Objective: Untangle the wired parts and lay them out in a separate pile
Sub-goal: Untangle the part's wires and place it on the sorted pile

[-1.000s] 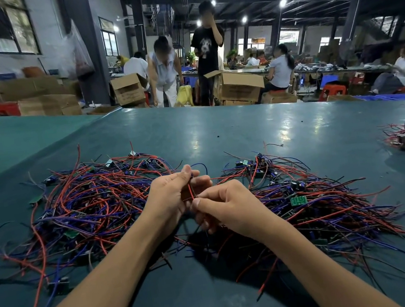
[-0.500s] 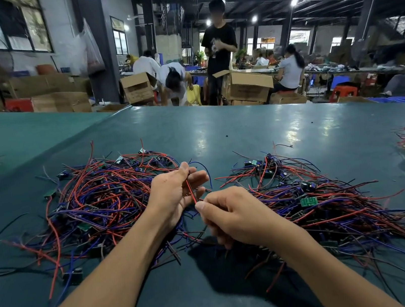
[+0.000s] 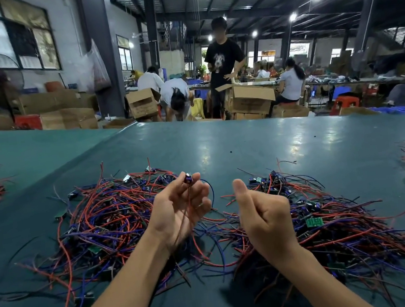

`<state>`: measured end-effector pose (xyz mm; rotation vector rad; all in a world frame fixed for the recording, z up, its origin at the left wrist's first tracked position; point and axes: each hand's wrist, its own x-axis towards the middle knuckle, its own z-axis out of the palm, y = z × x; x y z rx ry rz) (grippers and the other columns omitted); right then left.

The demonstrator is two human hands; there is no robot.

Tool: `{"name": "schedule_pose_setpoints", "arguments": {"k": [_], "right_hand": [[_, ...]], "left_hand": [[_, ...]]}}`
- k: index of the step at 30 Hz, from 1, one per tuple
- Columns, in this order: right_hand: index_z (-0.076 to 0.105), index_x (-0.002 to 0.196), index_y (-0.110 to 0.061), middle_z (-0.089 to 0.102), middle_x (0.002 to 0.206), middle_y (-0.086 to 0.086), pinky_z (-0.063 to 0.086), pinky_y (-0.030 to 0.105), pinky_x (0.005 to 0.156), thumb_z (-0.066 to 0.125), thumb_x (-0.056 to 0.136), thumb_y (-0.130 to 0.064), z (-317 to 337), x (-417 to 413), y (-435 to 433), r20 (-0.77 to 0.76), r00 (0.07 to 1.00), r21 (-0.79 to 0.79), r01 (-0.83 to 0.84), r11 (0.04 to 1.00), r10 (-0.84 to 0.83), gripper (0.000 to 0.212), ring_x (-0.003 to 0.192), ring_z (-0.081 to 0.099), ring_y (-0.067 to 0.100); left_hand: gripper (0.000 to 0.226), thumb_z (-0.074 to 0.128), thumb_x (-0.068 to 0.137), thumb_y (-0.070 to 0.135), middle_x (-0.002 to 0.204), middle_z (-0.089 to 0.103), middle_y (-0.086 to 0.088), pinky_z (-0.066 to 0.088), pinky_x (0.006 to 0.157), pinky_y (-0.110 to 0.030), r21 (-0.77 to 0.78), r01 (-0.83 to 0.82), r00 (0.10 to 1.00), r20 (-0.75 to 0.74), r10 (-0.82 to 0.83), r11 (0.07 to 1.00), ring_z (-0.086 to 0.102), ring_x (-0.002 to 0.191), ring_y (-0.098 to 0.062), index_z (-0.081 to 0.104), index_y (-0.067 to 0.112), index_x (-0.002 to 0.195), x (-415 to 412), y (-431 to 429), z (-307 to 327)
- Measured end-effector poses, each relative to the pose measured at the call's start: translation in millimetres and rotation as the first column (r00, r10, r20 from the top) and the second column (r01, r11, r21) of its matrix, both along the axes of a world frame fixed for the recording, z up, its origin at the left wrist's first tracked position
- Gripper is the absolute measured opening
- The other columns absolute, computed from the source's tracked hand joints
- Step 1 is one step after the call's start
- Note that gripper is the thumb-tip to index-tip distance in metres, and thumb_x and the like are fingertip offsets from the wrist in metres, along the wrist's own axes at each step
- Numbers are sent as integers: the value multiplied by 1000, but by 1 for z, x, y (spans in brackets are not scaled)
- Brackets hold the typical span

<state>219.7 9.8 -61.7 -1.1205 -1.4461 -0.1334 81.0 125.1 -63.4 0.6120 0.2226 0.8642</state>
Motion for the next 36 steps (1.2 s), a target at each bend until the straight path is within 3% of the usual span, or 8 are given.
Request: {"name": "schedule_pose_setpoints", "arguments": {"k": [3, 8, 13, 18, 22, 25, 31, 36], "right_hand": [[28, 48, -18, 28, 41, -5, 20, 36, 39, 52, 104, -32, -8, 10, 4, 71, 996, -79, 57, 995, -51, 63, 35, 26, 15], [37, 51, -14, 27, 43, -3, 18, 31, 50, 60, 98, -41, -23, 11, 9, 448, 885, -295, 279, 914, -125, 59, 45, 29, 23], [40, 54, -12, 29, 42, -1, 16, 34, 50, 56, 100, -45, -21, 13, 8, 457, 885, -368, 285, 885, -95, 58, 47, 33, 24], [39, 53, -15, 29, 42, -4, 16, 32, 48, 54, 100, -47, -20, 11, 8, 474, 875, -365, 297, 882, -98, 58, 45, 31, 19], [39, 53, -18, 43, 44, 3, 18, 28, 50, 56, 96, -45, -24, 10, 9, 508, 849, -290, 327, 899, -146, 54, 45, 34, 22], [49, 53, -15, 53, 47, 4, 14, 26, 44, 57, 93, -43, -26, 12, 10, 512, 844, -259, 328, 909, -159, 49, 44, 43, 23], [52, 56, -15, 54, 50, 5, 16, 28, 44, 53, 95, -45, -26, 13, 12, 516, 845, -282, 323, 904, -141, 50, 46, 35, 19], [37, 54, -22, 51, 47, 3, 13, 22, 43, 58, 95, -41, -24, 11, 10, 513, 847, -275, 313, 909, -136, 50, 46, 27, 15]], "left_hand": [[30, 54, 94, 25, 71, 62, -5, 55, 60, -34, -10, 133, 985, 109, -132, 991, 66, 68, -20, 72, 3, 86, -2, -6, 0], [27, 40, 86, 26, 59, 53, 0, 47, 63, -28, -28, 300, 916, 287, -280, 953, 55, 58, -16, 57, 12, 70, -7, -10, 0], [24, 38, 81, 24, 48, 37, 7, 20, 49, -17, -90, 414, 850, 394, -350, 906, 37, 48, -7, 49, 11, 64, -13, -9, -2], [24, 38, 85, 24, 50, 36, 6, 28, 42, -20, -94, 390, 874, 351, -336, 916, 41, 45, -9, 49, 12, 68, -10, -9, -1], [24, 52, 96, 31, 61, 29, 5, 18, 34, -15, 84, 217, 976, -18, -216, 973, 30, 42, -3, 60, 10, 89, 0, -13, 3], [26, 59, 96, 34, 67, 26, 5, 19, 31, -13, 171, 136, 982, -155, -110, 976, 22, 42, -2, 68, 11, 103, 6, -17, 1], [39, 57, 94, 44, 61, 35, 5, 25, 29, -13, 223, 153, 983, -134, -125, 963, 26, 41, -1, 79, 14, 105, 9, -18, -1], [48, 52, 99, 49, 67, 38, 5, 20, 32, -12, 204, 186, 981, -99, -169, 961, 25, 46, -2, 70, 15, 128, 7, -11, -2]]}}
